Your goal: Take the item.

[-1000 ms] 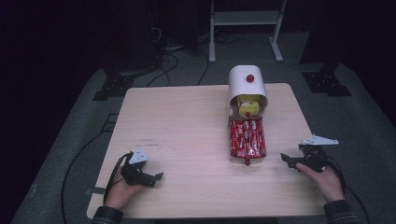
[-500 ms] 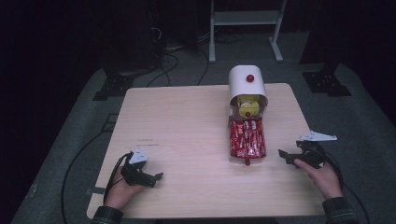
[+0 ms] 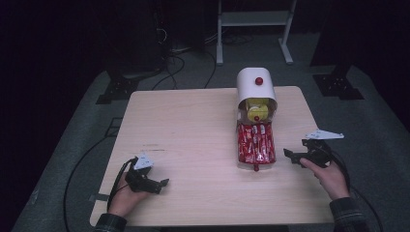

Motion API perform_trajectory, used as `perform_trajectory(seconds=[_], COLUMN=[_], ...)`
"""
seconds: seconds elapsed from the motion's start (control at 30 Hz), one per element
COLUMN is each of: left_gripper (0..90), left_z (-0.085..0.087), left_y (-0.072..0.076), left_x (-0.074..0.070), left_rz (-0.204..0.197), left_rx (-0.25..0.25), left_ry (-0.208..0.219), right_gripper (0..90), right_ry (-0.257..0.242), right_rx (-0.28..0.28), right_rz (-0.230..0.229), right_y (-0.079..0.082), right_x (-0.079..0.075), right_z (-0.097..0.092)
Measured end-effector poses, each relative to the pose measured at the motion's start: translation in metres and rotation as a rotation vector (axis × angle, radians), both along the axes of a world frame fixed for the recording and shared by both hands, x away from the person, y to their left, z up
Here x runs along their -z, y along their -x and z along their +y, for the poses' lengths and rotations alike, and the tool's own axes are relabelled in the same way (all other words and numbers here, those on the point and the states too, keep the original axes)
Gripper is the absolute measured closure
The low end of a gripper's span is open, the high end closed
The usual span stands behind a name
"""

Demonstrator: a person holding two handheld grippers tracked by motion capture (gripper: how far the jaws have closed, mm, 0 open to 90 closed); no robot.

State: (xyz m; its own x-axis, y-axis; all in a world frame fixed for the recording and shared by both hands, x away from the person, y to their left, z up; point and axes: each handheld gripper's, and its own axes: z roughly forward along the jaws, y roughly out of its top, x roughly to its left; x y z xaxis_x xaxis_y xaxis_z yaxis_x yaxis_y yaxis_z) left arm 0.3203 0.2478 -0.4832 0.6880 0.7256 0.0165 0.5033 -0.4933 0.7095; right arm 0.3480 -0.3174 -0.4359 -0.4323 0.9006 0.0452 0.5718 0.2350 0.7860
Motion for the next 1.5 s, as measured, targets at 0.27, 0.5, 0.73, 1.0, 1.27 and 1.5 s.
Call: perform_trajectory(seconds=[0.27,0.5,0.73,1.0,1.27,1.5], left_gripper=[0.0,0.0,0.0,0.0,0.0,0.0], left_z=[-0.001,-0.003,-0.005,-0.006,-0.006,-0.006], left_y=[-0.001,-0.003,-0.005,-0.006,-0.006,-0.006], left_x=[0.0,0.0,0.0,0.0,0.0,0.0], left_rz=[-0.005,-0.004,-0.004,-0.005,-0.006,-0.006], left_rx=[-0.003,0.0,0.006,0.004,0.004,0.004], left_ry=[0.004,0.004,0.001,0.003,0.003,0.003], right_gripper=[13.0,13.0,13.0,13.2,13.5,13.5], right_ry=[-0.009,-0.025,-0.037,-0.04,-0.042,-0.044], right_rx=[-0.013,-0.013,-0.022,-0.045,-0.068,-0.085], right_rz=[-0.01,-0.025,-0.034,-0.037,-0.04,-0.042], right_y=[-0.003,-0.003,-0.004,-0.008,-0.012,-0.015], right_x=[-0.007,-0.014,-0.02,-0.025,-0.029,-0.032], right_z=[0.006,0.008,0.012,0.021,0.031,0.039])
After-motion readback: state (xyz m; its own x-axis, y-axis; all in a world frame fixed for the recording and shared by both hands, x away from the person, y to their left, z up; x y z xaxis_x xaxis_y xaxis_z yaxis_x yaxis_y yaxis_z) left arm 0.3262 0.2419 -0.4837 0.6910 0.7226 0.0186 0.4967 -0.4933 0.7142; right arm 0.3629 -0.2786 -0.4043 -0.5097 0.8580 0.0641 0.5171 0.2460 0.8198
